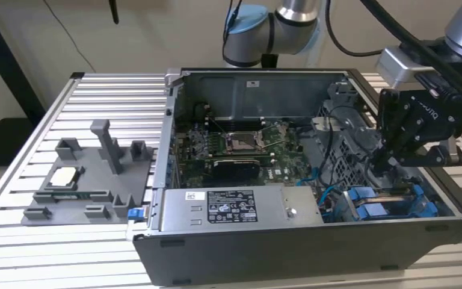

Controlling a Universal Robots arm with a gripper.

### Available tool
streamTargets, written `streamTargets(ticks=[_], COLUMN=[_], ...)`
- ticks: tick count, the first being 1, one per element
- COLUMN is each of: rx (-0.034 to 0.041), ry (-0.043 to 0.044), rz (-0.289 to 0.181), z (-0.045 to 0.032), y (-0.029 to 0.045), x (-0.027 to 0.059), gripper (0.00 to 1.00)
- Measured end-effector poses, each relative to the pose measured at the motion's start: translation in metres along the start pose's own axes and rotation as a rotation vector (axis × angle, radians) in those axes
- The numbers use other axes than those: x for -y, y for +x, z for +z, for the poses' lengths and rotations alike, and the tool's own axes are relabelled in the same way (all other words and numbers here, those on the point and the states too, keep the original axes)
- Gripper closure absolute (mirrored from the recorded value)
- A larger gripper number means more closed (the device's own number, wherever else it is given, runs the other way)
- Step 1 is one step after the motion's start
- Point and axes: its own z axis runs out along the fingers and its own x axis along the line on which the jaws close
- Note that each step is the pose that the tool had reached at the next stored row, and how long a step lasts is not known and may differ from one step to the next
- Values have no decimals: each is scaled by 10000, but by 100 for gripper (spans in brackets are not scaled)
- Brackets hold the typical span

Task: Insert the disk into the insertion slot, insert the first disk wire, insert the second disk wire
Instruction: 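Insert the second disk wire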

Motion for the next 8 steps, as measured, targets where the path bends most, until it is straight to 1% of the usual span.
streamTargets(ticks=[5,8], rx=[-17,-24], ry=[129,229], rz=[-86,-129], z=[26,39], y=[64,96], x=[1,4], gripper=[84,84])
